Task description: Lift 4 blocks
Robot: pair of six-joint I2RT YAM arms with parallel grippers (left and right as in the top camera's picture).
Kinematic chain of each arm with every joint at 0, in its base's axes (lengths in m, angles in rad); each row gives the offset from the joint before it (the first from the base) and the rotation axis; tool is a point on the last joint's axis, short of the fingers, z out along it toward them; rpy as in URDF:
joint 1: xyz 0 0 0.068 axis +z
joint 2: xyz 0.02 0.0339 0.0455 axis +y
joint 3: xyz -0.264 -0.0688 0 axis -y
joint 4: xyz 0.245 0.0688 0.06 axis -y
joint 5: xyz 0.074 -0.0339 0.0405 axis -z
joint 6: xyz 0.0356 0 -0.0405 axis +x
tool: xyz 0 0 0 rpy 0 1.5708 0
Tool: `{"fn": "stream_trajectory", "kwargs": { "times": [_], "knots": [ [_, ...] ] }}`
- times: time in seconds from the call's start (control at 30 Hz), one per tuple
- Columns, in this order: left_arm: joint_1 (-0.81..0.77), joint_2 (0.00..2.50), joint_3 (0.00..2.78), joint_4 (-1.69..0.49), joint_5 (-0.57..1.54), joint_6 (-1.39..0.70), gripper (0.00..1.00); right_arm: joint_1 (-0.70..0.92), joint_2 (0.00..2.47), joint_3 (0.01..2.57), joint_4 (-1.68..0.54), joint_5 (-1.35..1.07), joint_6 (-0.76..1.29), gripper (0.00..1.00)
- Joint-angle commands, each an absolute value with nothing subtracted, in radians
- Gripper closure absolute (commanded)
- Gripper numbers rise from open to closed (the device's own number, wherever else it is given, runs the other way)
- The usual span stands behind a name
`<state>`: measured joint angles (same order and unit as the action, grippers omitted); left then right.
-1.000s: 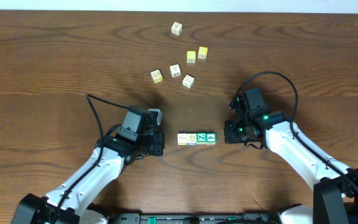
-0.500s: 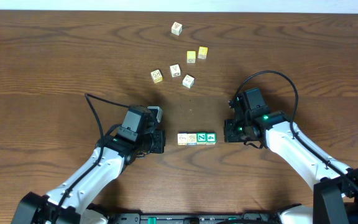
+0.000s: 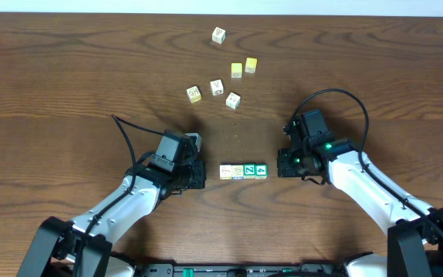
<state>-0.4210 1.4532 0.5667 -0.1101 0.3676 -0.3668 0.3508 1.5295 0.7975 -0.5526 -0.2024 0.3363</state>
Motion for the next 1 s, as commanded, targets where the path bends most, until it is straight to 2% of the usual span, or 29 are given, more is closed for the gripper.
{"fn": "stream_trajectory", "kwargs": {
  "times": [0.0, 0.53, 0.97],
  "knots": [
    [-0.423, 1.457, 0.565, -0.106, 0.374, -0.372, 0.93, 0.369, 1.534, 0.769, -0.553, -0.204, 0.371, 0.99],
    [-0.423, 1.457, 0.565, -0.097, 0.374, -0.373, 0.93, 0.405, 1.534, 0.727, -0.436, -0.256, 0.377, 0.99],
    [-0.423, 1.457, 0.565, -0.076, 0.374, -0.373, 0.93, 0.42, 1.551, 0.725, -0.422, -0.237, 0.381, 0.99]
  ]
}}
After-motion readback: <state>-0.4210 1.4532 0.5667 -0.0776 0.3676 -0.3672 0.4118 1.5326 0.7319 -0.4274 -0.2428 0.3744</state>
